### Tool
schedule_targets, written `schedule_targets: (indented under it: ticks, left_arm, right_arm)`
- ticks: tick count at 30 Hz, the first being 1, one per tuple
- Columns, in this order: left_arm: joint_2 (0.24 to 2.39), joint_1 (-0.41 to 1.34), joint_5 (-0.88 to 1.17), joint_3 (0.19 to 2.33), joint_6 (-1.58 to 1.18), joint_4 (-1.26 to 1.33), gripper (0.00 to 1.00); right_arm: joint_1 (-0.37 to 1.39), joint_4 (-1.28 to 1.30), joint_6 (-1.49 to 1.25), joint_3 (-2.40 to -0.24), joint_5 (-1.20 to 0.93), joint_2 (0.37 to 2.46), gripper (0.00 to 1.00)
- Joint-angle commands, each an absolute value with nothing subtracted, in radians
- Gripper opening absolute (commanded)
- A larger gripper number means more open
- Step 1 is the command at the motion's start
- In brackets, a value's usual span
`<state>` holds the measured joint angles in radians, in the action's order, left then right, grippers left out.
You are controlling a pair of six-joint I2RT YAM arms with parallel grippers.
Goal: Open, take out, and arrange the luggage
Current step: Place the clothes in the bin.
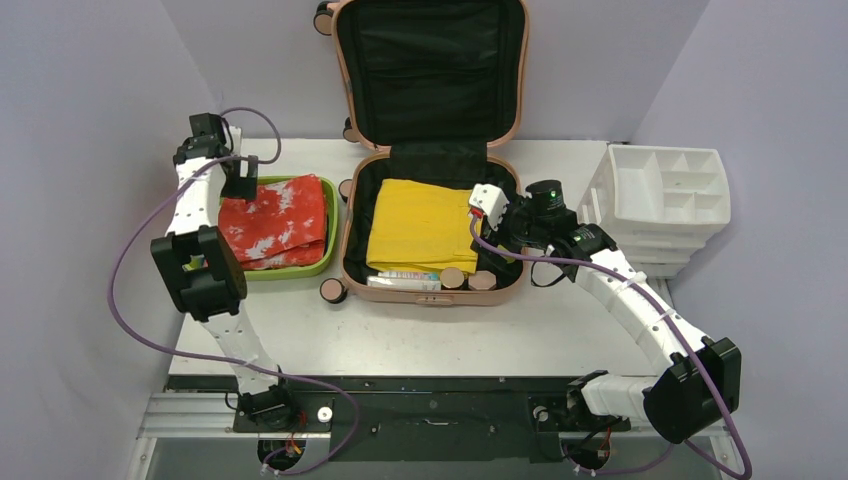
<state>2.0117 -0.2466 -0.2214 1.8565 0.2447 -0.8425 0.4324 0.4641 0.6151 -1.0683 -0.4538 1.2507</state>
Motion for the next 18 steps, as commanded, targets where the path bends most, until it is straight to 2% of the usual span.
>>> schedule_targets:
  ticks: [1, 6, 10, 11, 15, 18]
  left_arm:
    - [1.833, -0.230, -0.192, 1.792, 0.206, -0.715, 0.96]
    - [1.712, -0.153, -0.124, 1.659, 0.285, -0.735, 0.98]
    - [1.683, -0.151, -0.124, 1.570, 0.299, -0.785, 0.76]
    - [1.680, -0.162, -0.126, 1.540, 0.301, -0.787, 0.66]
    - [1.674, -0.225, -0.127, 1.473, 0.314, -0.782, 0.51]
    - [1.678, -0.276, -0.136, 1.437, 0.328, -0.768, 0.44]
  right_arm:
    - [0.426, 0.426, 0.609, -1.065, -0.483, 1.219, 0.90]
    - [0.425, 0.428, 0.610, -1.064, -0.482, 1.215, 0.90]
    - [0.425, 0.426, 0.611, -1.060, -0.486, 1.212, 0.90]
    - [0.425, 0.426, 0.612, -1.060, -0.485, 1.212, 0.90]
    - [0.425, 0.427, 0.612, -1.060, -0.494, 1.214, 0.90]
    - [0.425, 0.428, 0.612, -1.059, -0.496, 1.213, 0.90]
